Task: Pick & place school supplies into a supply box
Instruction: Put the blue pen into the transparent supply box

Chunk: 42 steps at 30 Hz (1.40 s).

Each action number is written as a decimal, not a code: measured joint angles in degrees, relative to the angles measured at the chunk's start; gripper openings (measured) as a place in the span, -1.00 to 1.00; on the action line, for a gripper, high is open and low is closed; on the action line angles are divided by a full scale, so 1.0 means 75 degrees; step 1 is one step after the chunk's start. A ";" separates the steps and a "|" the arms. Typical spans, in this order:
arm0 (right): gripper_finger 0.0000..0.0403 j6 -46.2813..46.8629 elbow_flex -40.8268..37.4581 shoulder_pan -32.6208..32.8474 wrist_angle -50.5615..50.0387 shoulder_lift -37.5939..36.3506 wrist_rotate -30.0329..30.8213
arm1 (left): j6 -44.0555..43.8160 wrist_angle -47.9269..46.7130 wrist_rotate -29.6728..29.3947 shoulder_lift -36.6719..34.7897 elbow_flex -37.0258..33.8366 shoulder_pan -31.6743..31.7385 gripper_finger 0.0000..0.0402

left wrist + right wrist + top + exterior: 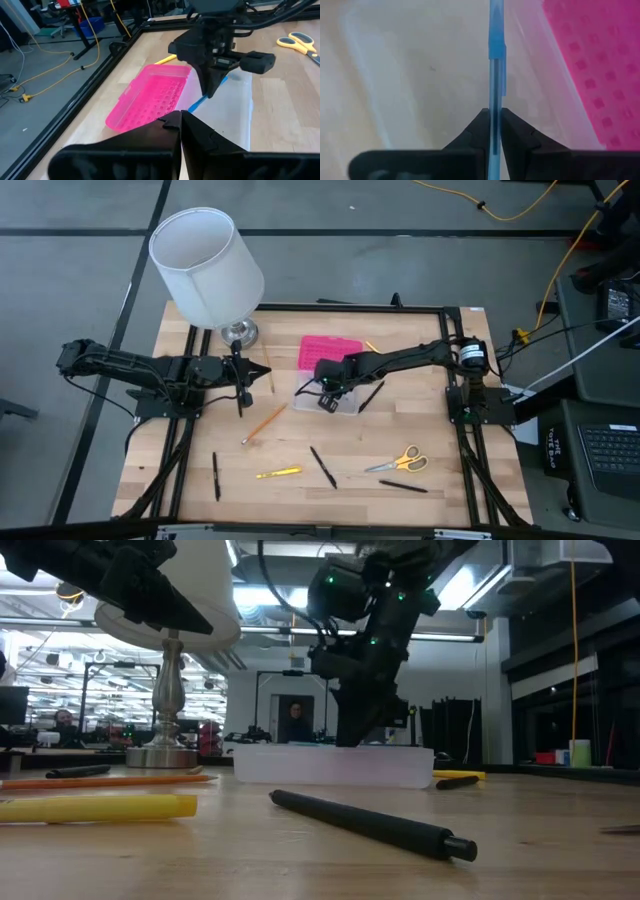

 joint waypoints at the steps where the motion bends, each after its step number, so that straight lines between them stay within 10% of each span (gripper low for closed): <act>1: -0.80 -0.0003 0.0003 -0.0014 0.0100 0.0050 0.0000 | 0.0000 0.0000 0.0000 0.0003 -0.0003 -0.0001 -0.98; 42: -0.57 -0.0377 0.0009 -0.0046 0.0477 0.0224 0.0061 | 0.0002 0.0006 0.0000 0.0000 -0.0003 0.0000 -0.98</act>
